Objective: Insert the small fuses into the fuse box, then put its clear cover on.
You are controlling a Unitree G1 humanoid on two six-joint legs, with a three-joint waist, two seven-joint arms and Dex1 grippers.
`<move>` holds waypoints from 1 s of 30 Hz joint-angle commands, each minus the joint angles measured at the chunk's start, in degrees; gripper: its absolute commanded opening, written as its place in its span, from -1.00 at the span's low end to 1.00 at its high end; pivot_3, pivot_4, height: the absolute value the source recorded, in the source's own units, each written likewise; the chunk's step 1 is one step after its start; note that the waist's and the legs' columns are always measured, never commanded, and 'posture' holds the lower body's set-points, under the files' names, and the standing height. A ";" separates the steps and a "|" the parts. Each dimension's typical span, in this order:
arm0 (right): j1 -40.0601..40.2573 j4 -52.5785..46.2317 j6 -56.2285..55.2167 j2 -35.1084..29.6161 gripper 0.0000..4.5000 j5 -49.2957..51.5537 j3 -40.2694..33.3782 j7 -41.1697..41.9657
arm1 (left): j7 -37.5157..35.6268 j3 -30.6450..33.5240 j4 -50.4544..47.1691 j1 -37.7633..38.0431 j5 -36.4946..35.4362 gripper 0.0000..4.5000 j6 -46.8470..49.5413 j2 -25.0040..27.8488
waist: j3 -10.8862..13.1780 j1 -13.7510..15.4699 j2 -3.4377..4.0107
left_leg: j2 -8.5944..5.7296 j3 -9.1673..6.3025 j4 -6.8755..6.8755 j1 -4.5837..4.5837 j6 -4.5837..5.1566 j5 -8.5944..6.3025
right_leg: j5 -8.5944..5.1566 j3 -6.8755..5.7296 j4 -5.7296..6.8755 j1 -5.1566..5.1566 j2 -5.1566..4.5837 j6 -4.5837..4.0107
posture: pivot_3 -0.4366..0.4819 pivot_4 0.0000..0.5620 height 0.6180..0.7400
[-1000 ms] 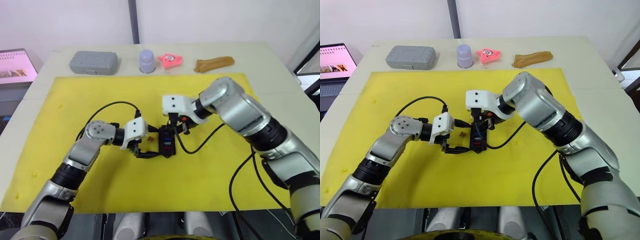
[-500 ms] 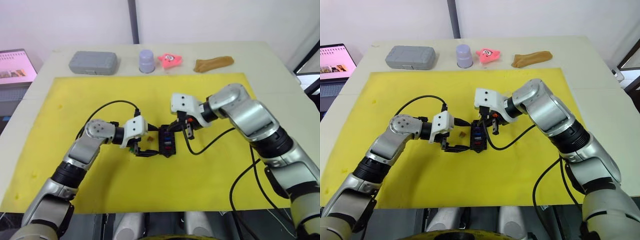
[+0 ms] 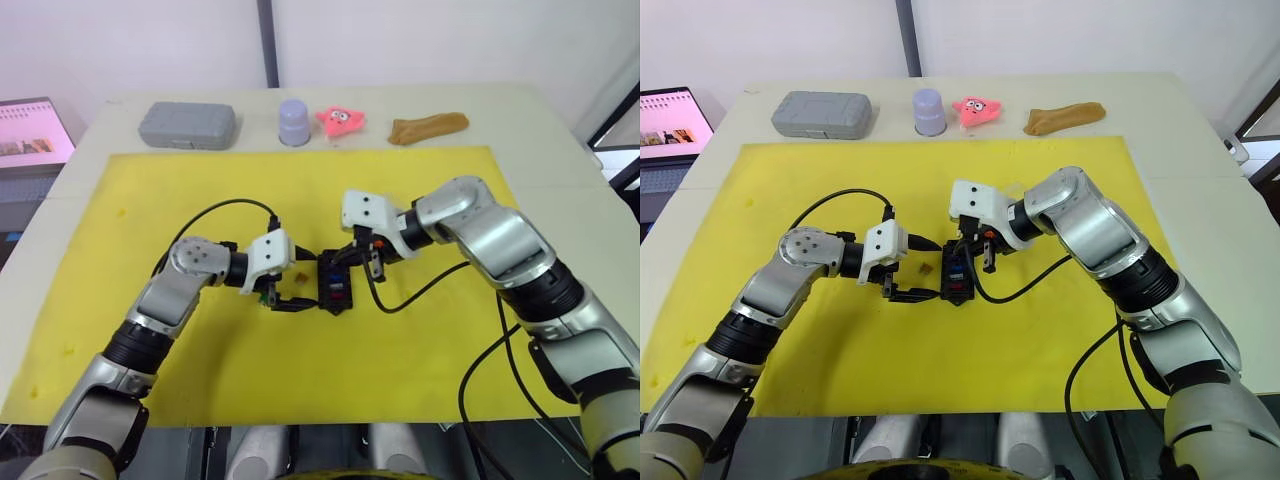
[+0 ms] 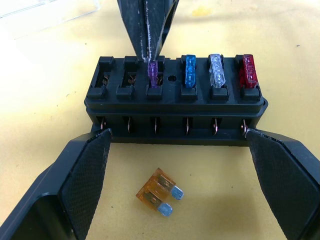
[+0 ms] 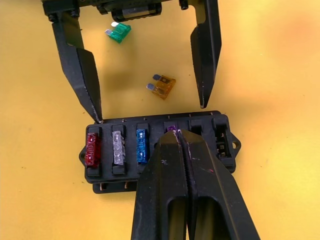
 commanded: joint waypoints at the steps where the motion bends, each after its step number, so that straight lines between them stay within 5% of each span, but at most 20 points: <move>1: -0.06 -0.94 -1.13 -0.41 -0.99 0.02 -0.45 0.04 | -0.03 1.36 -0.59 -1.30 -0.15 1.00 -0.71 0.21 | 0.00 0.01 0.00 | 0.00 0.00 0.00 0.00 0.00 0.00 | 0.00 0.00 0.00 0.00 0.00 0.00 | -0.05 -0.47 1.00; 30: 3.95 4.41 -6.29 -1.50 -0.99 -5.38 5.42 0.76 | -0.02 1.20 -1.24 -1.08 -0.20 1.00 -0.44 0.22 | -0.04 0.14 -0.04 | -0.01 -0.02 0.01 0.12 0.00 0.00 | 0.00 0.00 -0.02 0.15 0.00 0.00 | -0.05 -0.47 1.00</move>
